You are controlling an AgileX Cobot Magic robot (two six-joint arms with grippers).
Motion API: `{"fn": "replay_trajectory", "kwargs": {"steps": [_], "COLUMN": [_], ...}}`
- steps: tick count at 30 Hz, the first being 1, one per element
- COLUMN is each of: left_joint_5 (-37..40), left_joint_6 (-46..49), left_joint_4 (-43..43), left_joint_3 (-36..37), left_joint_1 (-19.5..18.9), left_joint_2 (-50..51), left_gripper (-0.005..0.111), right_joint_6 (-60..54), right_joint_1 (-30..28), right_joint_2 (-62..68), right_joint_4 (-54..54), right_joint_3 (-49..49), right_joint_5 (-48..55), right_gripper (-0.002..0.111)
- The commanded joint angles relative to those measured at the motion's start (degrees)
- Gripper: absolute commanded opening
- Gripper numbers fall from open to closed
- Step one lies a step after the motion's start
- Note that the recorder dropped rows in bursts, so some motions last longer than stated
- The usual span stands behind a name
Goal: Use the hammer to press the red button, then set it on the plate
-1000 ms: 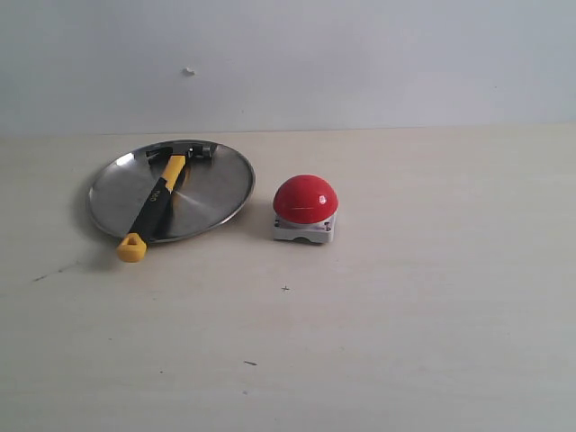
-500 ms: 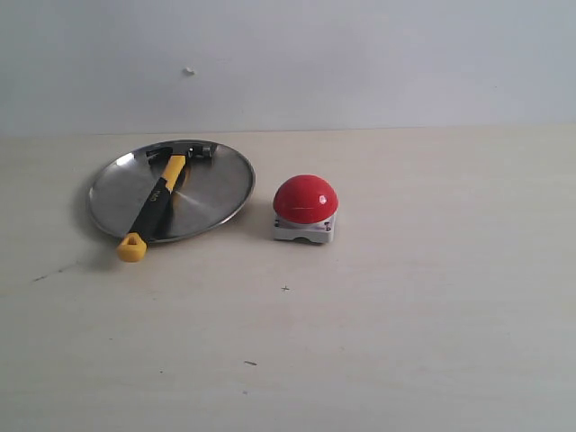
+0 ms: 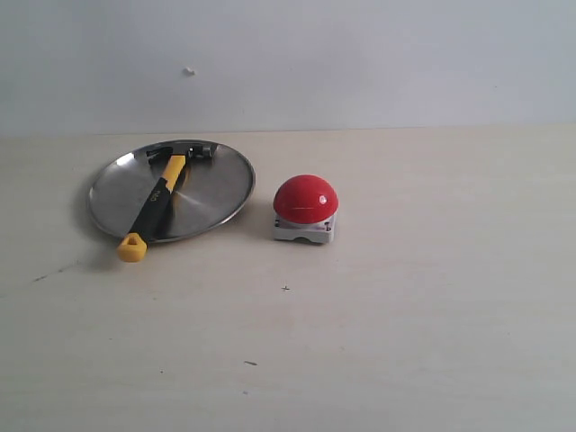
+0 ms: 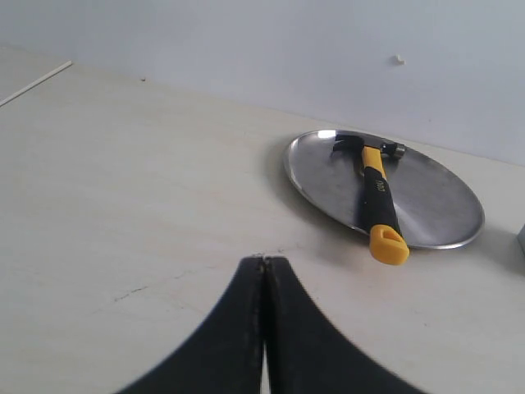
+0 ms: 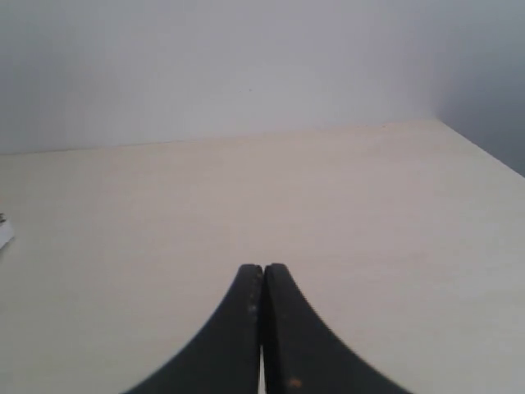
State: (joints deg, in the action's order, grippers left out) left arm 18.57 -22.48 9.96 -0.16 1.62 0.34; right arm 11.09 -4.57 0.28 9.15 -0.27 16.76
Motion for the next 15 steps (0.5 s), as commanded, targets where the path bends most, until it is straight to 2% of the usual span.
{"fn": "replay_trajectory", "kwargs": {"steps": [1, 5, 15], "left_joint_5": [-0.1, -0.1, -0.1], "left_joint_6": [0.2, 0.2, 0.2], "left_joint_4": [-0.2, -0.2, -0.2], "left_joint_3": [0.2, 0.2, 0.2], "left_joint_1": [0.1, 0.1, 0.1], "left_joint_2": [-0.3, -0.3, -0.3], "left_gripper": [0.0, 0.0, 0.0], "right_joint_6": [-0.3, -0.4, -0.4], "right_joint_1": [4.4, 7.8, 7.9], "right_joint_2": [-0.3, -0.3, -0.3], "right_joint_4": [-0.2, -0.2, -0.2], "right_joint_3": [0.3, 0.3, 0.3], "right_joint_5": [-0.1, -0.1, -0.1], "right_gripper": [0.0, 0.0, 0.0]}}
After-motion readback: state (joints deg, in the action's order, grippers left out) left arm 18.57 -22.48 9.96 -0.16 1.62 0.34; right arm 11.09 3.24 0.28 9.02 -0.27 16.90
